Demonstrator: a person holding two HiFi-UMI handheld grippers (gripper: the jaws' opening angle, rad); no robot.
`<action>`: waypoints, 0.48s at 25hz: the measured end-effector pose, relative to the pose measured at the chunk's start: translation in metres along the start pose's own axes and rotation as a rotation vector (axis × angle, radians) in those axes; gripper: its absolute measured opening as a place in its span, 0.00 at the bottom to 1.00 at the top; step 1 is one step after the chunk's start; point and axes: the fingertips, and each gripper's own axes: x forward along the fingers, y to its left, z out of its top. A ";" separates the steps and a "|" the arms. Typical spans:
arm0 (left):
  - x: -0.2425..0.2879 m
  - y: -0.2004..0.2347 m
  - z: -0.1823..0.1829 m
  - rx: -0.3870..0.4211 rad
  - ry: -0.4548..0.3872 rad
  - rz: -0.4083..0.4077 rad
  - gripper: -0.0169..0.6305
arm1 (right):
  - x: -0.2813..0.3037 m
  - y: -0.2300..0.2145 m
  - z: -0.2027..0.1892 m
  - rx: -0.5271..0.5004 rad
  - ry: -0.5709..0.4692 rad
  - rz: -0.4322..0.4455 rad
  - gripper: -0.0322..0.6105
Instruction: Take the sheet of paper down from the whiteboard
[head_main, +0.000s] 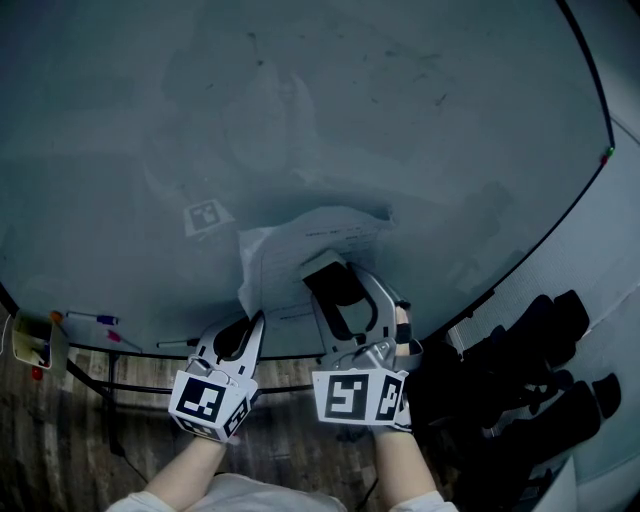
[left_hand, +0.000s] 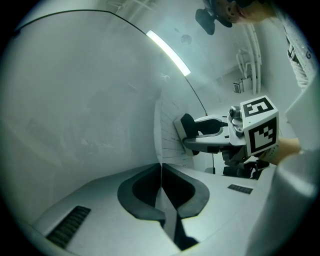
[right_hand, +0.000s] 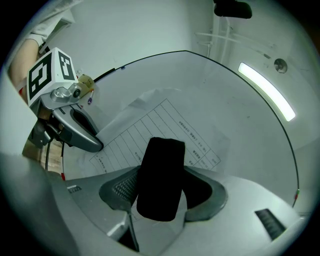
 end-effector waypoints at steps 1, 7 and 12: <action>0.000 0.001 -0.001 -0.003 0.002 0.004 0.05 | 0.000 0.000 -0.001 0.001 0.003 0.000 0.46; -0.006 0.003 -0.005 -0.019 0.003 0.022 0.05 | -0.002 0.000 -0.009 0.006 0.021 0.002 0.46; -0.009 0.008 -0.005 -0.035 0.000 0.048 0.05 | -0.002 -0.004 -0.016 0.016 0.034 -0.001 0.46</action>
